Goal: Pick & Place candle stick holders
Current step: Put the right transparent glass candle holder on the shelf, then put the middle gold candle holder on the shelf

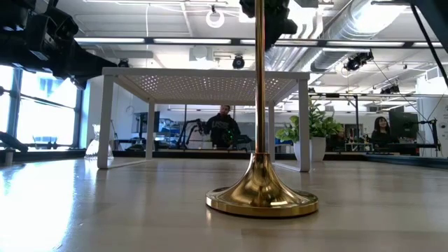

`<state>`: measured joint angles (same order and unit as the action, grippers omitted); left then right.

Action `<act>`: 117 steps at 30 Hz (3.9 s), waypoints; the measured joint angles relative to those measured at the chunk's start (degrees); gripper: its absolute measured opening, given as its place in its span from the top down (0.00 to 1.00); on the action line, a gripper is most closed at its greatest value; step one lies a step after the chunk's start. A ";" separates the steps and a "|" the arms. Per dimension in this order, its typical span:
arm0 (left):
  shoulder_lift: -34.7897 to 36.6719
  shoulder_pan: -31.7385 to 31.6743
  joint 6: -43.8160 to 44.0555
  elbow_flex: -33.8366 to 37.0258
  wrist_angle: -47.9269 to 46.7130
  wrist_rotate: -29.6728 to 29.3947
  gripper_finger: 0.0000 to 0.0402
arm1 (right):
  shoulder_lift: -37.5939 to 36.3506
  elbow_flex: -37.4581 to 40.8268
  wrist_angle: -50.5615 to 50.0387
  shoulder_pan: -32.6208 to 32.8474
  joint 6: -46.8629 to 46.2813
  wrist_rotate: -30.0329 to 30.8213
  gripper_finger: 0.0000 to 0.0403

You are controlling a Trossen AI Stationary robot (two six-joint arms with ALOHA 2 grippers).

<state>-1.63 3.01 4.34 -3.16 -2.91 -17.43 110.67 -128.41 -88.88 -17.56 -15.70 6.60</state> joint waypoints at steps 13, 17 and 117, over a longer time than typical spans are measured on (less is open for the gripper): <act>0.00 -0.02 0.00 -0.02 0.01 0.00 1.00 | -0.05 5.38 2.00 1.25 0.53 -0.13 0.96; 0.00 0.00 0.00 0.00 0.01 0.00 1.00 | -0.07 5.47 2.42 1.23 0.61 0.12 0.96; 0.00 0.00 0.02 0.00 0.03 -0.02 1.00 | -29.37 5.49 -1.13 33.30 -33.58 1.69 0.62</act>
<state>-1.63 3.01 4.36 -3.16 -2.87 -17.45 81.31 -122.91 -90.02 15.73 -49.29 8.28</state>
